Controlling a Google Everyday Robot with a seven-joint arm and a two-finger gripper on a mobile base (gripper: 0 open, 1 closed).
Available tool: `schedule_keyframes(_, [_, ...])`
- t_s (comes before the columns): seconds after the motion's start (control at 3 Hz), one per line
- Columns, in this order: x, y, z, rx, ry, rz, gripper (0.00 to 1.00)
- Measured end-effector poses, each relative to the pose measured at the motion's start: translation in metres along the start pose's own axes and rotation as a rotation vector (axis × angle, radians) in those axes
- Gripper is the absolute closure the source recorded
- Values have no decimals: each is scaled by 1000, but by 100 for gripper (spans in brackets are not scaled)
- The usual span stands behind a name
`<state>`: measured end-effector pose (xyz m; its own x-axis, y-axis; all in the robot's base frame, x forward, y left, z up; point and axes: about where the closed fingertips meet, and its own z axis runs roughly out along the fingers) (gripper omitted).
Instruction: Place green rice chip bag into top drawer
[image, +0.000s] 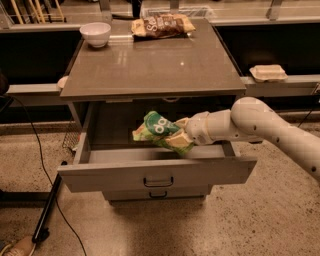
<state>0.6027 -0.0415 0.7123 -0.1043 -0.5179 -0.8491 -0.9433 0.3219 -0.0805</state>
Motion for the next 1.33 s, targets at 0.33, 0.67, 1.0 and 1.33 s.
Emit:
schedule_keyframes(0.33, [18,-18,17,31,-2,58,53])
schedule_keyframes(0.67, [27,-33,27,56,-4,98,30])
schedule_keyframes(1.0, [30,-45,32,82,0,126,7])
schedule_keyframes(1.33, [32,-53,26,111,-11,149,0])
